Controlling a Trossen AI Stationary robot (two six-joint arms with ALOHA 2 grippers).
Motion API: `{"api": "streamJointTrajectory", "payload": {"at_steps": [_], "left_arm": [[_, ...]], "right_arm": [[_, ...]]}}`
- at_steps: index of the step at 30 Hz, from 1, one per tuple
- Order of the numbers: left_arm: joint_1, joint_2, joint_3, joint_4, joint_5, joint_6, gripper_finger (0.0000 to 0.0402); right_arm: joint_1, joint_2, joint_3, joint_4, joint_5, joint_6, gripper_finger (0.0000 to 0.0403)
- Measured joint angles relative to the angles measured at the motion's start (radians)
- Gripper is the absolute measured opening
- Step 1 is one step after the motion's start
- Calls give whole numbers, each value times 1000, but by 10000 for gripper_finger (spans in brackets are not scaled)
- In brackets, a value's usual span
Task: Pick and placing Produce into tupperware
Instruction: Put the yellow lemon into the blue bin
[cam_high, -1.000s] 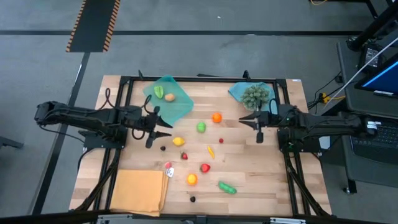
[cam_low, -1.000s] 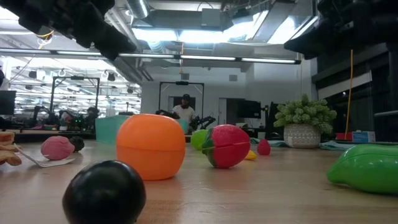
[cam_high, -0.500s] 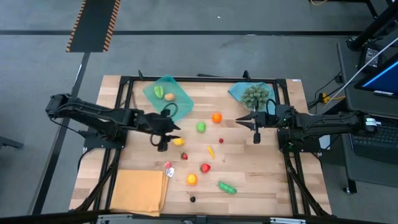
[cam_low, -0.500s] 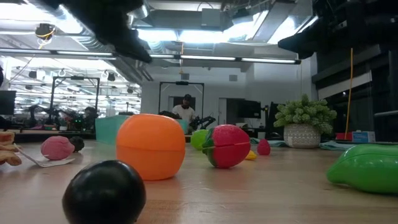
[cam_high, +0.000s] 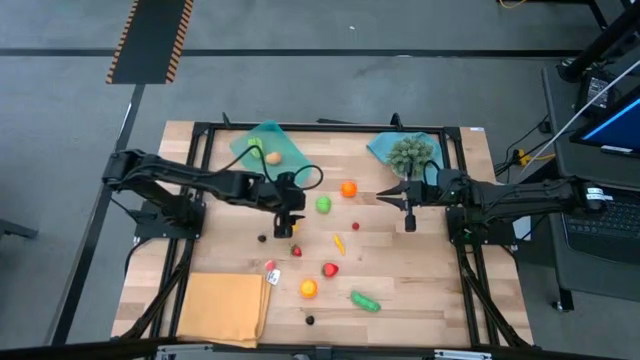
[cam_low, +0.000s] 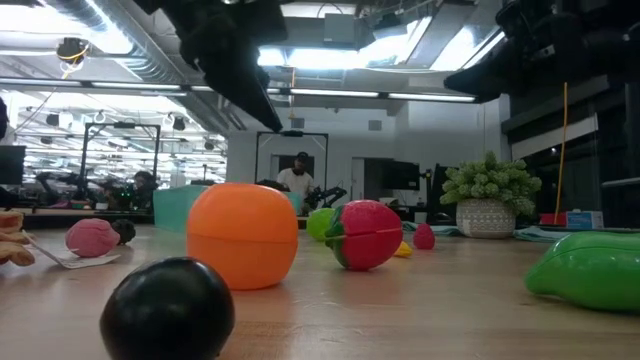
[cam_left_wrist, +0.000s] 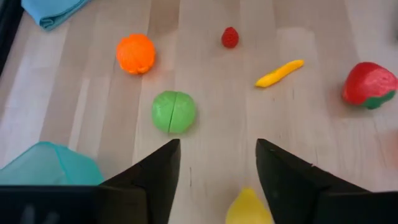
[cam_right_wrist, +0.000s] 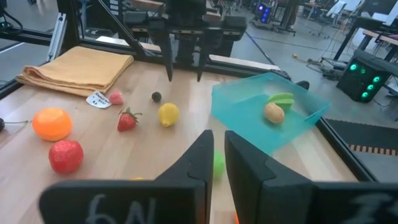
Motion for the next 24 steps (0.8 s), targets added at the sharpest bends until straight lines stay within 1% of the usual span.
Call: {"api": "streamJointTrajectory", "payload": {"at_steps": [9, 12, 16, 24], "left_arm": [[7, 4, 3, -38, 0, 0, 304], [7, 4, 3, -66, 0, 0, 327], [6, 4, 3, -69, 0, -1, 339], [-8, 4, 3, -72, 0, -8, 342]], "right_arm": [[0, 7, 0, 0, 0, -2, 43], [0, 7, 0, 0, 0, -2, 43], [0, 7, 0, 0, 0, -2, 43], [0, 7, 0, 0, 0, -2, 43]]}}
